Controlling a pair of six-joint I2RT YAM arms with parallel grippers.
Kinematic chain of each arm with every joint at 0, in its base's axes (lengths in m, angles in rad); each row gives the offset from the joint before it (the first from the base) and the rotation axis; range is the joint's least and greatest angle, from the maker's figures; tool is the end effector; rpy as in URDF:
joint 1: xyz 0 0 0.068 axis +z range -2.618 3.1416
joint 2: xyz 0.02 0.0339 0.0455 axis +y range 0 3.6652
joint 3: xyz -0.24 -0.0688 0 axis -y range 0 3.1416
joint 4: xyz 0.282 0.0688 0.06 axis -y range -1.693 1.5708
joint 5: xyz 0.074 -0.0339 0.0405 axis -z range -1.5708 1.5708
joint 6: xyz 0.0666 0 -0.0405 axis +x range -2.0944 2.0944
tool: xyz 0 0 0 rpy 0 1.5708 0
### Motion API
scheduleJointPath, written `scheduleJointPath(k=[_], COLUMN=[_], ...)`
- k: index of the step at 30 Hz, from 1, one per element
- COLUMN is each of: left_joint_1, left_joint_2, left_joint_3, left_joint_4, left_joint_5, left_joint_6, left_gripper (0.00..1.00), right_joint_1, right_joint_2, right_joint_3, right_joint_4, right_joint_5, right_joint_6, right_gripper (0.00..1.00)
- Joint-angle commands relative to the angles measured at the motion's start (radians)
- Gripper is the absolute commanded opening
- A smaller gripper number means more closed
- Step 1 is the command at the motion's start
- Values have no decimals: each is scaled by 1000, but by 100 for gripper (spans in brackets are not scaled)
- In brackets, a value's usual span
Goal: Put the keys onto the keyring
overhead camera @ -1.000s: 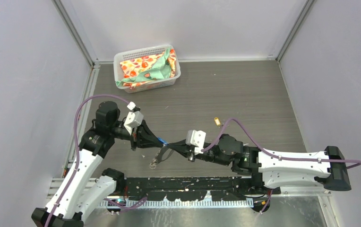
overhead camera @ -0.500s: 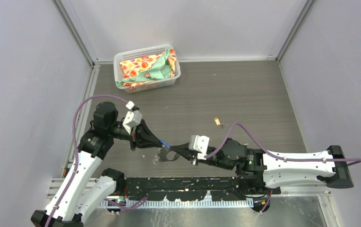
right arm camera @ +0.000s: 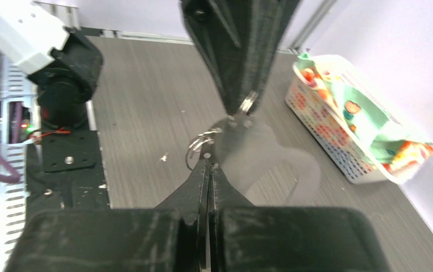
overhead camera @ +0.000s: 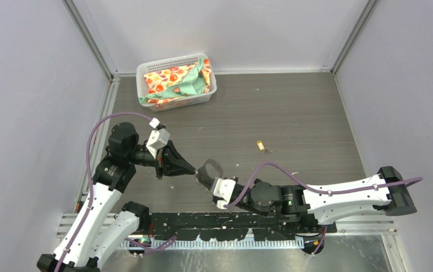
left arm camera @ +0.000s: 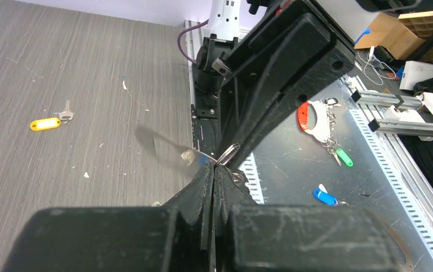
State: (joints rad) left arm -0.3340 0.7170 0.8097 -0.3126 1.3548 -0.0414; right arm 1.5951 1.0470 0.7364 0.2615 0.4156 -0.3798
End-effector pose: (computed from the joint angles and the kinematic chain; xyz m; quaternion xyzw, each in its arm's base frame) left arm 0.1681 -0.1272 0.3378 0.4764 0.5445 -0.5715 0.3874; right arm 0.0191 0.3221 0.2856 -0.5131 0.5091 0.2625 0.6392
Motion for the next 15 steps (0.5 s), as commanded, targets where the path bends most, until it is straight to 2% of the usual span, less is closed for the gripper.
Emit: scheduleJointPath(k=[1,8,9,11,13,15], left_joint_1=[-2,-2,-2,-2,-2,-2], left_joint_2=[-11,-28,-33,-46,-56,-61], left_joint_3=[-6,-14,-15,-15,-8,7], left_joint_4=[56,56,54,29,-36,-113], left_joint_5=[5,12,13,9,7,5], left_joint_6=[-26,-18,-14,7,87,161], left_gripper=[0,0,0,0,0,0], right_joint_1=[1,-27,-34,-48,-71,-119], right_joint_2=[-45,-195,-213,-240,-260,-270], right_joint_3=[13,-105,-122,-165,-207,-253], right_joint_4=[17,-69,-91,-105,-106,-96], right_joint_5=[146,159,160,160,150,114], right_joint_6=[35,165,191,262,341,403], right_gripper=[1,1,6,35,54,82])
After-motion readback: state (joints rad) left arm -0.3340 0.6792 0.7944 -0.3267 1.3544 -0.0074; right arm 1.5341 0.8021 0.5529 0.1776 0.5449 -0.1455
